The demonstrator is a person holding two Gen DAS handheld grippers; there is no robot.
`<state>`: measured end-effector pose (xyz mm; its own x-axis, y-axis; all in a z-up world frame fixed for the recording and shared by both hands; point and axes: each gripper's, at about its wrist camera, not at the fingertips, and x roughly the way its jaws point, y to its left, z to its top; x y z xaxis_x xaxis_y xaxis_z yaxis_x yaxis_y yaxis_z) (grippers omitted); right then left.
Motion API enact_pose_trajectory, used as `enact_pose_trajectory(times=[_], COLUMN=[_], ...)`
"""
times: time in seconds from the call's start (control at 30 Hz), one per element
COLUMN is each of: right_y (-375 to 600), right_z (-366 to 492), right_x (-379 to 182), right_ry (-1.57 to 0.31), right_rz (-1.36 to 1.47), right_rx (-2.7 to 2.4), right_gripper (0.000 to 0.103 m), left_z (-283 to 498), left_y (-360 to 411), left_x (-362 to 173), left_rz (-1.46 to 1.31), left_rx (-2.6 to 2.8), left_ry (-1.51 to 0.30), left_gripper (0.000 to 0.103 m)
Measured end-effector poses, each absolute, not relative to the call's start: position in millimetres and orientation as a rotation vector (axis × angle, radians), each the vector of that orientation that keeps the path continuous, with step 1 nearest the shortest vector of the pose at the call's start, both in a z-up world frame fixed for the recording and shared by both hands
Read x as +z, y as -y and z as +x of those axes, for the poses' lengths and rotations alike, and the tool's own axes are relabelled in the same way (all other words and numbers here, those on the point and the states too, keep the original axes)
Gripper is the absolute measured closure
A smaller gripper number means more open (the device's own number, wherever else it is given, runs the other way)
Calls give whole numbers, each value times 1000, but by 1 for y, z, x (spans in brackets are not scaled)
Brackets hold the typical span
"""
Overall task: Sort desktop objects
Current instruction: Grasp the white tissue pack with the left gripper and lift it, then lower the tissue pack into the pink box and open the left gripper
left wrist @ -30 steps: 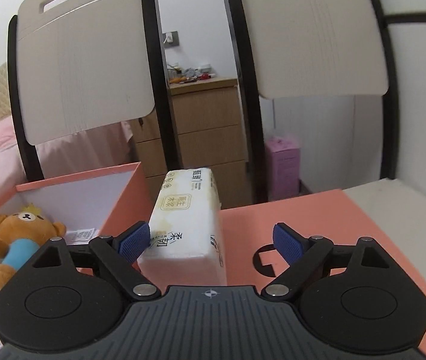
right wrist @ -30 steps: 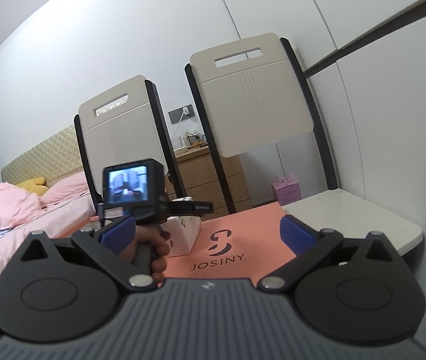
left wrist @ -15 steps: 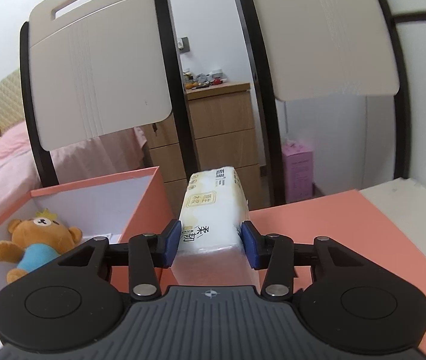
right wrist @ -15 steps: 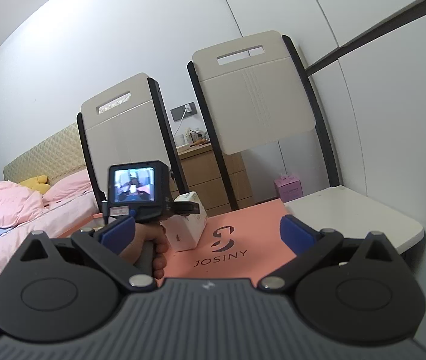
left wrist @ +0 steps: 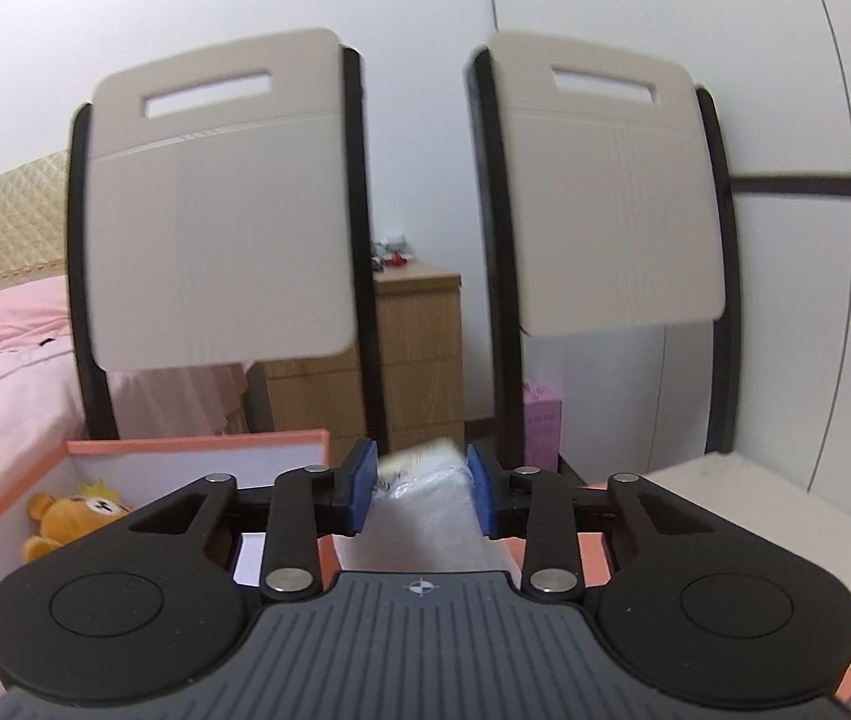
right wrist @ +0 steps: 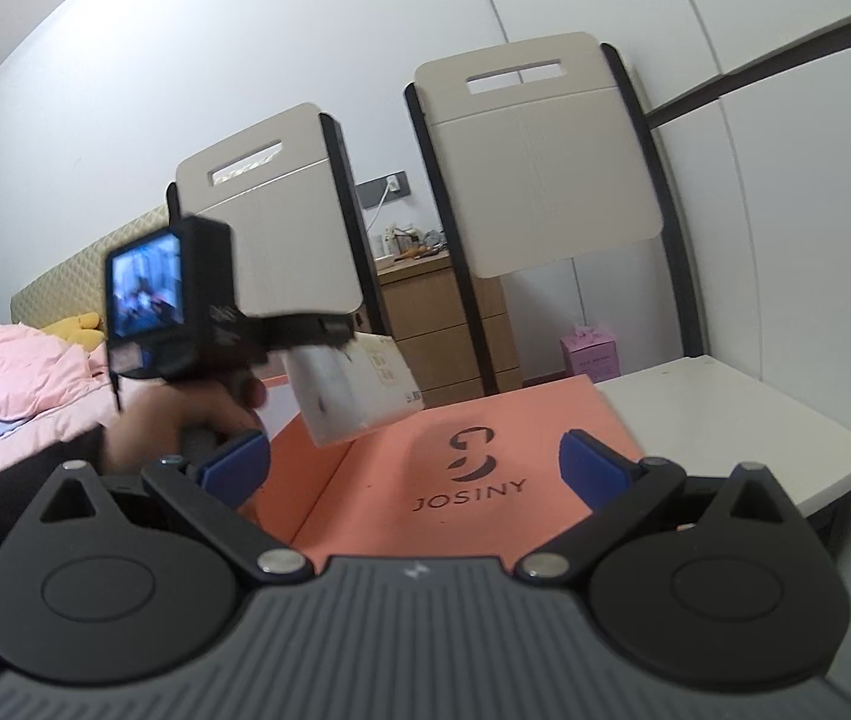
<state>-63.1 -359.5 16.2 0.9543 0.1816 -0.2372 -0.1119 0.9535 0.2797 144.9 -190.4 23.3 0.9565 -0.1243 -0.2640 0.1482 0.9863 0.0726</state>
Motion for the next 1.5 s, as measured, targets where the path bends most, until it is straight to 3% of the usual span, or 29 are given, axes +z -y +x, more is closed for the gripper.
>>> enact_pose_trajectory(times=[0.17,0.43,0.5,0.53,0.57,0.63,0.8,0.97,1.17,1.33,1.5], right_y=[335,306,302,302,302,303,310,323,343,362,365], right_z=[-52,-32,-28,-26,-25,-24,-27,-33,-36,-30,-22], right_x=[17,15,14,14,14,14,12,12,10,6,3], right_ry=[-276,-305,-314,-317,-318,-318,-315,-304,-313,-332,-359], right_rz=[245,218,215,215,215,220,238,270,297,340,348], right_rx=[201,242,240,240,239,234,235,248,256,238,251], right_gripper=[0,0,0,0,0,0,0,0,0,0,0], left_z=[147,133,122,117,110,97,91,146,201,236,242], left_y=[157,126,123,120,118,117,153,187,227,250,249], left_x=[31,8,1,-2,-6,-13,-17,7,-9,-29,-37], left_rz=[67,20,5,-15,-44,-67,262,526,955,1001,1005], left_rx=[-133,-210,-241,-256,-275,-335,-453,-770,-983,-1082,-1015], left_ry=[-273,-310,-322,-329,-329,-304,-195,-345,-514,-732,-783], left_gripper=[84,81,74,58,32,17,12,8,7,7,9])
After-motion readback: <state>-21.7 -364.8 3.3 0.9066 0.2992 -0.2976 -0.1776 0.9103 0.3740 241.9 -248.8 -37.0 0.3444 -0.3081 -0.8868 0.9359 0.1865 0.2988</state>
